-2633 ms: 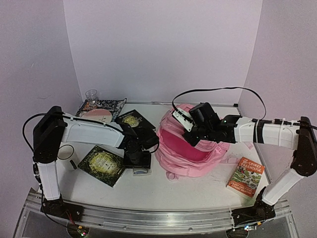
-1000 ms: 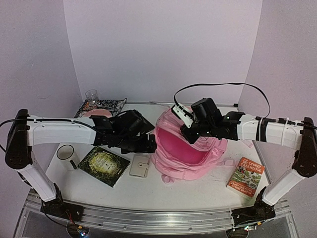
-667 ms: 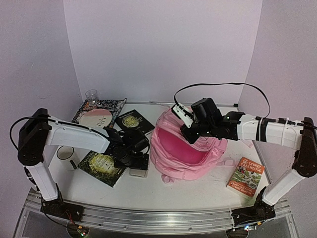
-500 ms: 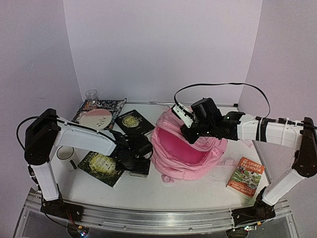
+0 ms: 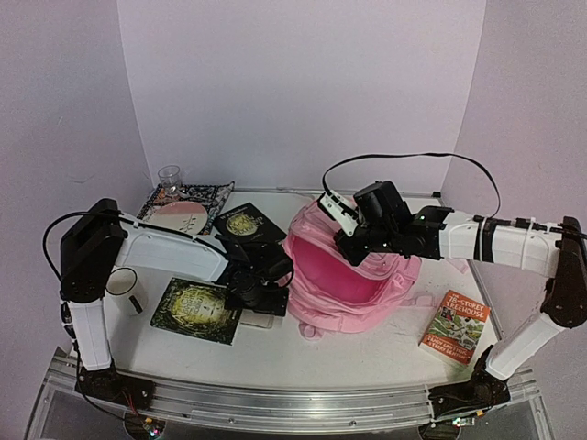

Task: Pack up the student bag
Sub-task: Adjust the book at the center of the board, then adjust the card case at the center of the board.

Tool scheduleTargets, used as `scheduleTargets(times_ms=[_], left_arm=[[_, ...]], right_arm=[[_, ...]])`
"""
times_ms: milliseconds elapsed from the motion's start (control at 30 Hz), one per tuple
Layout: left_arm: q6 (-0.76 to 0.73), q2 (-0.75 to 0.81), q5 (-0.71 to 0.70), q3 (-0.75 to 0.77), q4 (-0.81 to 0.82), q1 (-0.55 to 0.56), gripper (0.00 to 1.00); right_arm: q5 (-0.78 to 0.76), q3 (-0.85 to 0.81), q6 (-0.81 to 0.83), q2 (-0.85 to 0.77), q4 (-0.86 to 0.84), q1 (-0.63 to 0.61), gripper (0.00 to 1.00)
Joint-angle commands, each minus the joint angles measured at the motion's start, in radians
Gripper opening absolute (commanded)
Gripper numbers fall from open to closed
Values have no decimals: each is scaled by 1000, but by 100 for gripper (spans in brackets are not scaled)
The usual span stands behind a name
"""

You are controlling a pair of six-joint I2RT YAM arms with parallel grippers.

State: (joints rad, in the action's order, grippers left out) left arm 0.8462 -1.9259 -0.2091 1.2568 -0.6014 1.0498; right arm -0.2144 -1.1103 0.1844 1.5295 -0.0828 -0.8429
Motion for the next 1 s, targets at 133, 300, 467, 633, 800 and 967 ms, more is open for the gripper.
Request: scheduleTargets(times_ms=[133,300,467,633,800,967], left_arm=[[42,18,120,-82,-22,-25,100],[28,53,102,-111,-27,-45,100],[11,93,33,-78,-71,-46,100],[7,94,-24,-59,-127,-47,100],[19,117,14,-10,-136,-35,100],[27,105,48,89,-130,30,100]], right_arm=[[-1,-28,-6,-45,-97,-9,0],[-2,-25,-5,-49,-97,-10,0],[-3,-25,-6,-55,-97,-9,0],[-7,-25,-4,-57,-97,-9,0],[-82,-16,11,-54,-96,-7,0],[-115,3,21,-76,-92,13,0]])
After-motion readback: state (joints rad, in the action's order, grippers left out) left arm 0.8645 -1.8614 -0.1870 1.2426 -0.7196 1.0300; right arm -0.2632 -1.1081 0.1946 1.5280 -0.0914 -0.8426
